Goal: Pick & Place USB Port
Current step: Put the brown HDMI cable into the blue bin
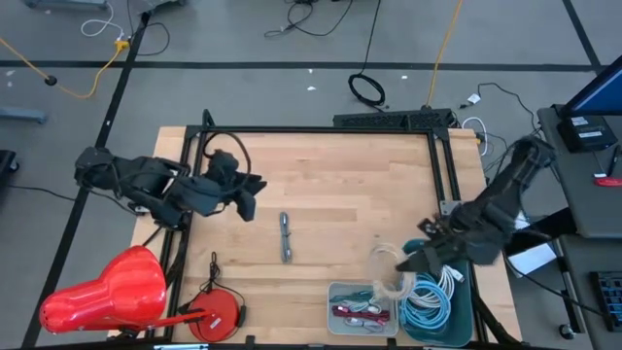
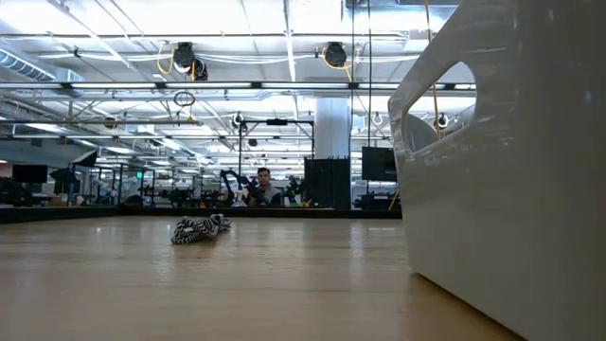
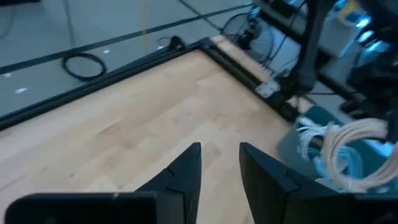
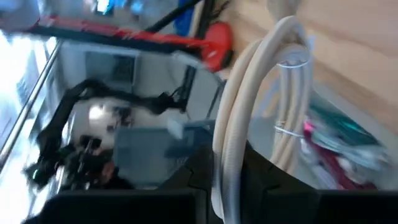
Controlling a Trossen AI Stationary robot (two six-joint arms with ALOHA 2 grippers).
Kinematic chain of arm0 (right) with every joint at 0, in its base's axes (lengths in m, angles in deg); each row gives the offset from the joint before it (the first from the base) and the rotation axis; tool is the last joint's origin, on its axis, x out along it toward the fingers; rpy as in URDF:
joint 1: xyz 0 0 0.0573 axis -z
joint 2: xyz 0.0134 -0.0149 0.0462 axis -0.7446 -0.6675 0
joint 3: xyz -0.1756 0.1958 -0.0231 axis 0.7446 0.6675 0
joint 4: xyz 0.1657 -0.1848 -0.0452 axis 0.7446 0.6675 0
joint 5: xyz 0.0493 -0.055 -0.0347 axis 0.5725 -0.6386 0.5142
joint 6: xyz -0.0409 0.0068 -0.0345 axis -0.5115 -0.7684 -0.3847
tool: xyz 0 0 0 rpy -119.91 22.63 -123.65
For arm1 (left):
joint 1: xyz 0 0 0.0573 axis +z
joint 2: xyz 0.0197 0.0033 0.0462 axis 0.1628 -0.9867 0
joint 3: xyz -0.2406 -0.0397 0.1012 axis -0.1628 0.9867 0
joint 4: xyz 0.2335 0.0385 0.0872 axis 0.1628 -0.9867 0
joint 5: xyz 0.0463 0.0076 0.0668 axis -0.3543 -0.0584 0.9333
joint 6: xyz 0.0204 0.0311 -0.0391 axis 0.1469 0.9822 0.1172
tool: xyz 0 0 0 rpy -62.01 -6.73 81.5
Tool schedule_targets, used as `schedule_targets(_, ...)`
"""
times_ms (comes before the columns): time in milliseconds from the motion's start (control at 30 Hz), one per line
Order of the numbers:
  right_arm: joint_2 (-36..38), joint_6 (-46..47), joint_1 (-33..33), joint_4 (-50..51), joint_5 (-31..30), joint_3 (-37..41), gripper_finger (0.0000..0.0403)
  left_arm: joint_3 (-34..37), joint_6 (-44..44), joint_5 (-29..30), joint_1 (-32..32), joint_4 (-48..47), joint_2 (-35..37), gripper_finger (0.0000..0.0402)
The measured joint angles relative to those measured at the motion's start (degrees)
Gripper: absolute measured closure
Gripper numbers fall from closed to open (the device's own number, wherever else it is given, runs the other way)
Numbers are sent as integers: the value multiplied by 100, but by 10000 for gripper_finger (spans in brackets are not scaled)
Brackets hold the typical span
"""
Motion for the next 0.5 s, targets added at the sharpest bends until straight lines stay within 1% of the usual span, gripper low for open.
schedule_targets(67,111,704,-538,545,-575,0,376,0,-160,42,-28,-206,-11,295)
schedule_targets(133,132,1180,-970,806,-781,0,381,0,-248,47,-25,-357,-57,298)
schedule_targets(200,51,1465,-1306,796,-823,-1,395,0,-293,54,-6,-357,-124,300)
schedule_targets(333,-195,2073,-1897,793,-833,-33,395,4,-321,-4,15,-378,-236,300)
schedule_targets(400,-312,2492,-2133,1074,-841,-46,395,4,-320,-51,18,-409,-246,300)
schedule_targets(500,-446,3237,-2315,1760,-830,-46,395,4,-305,-108,20,-410,-286,300)
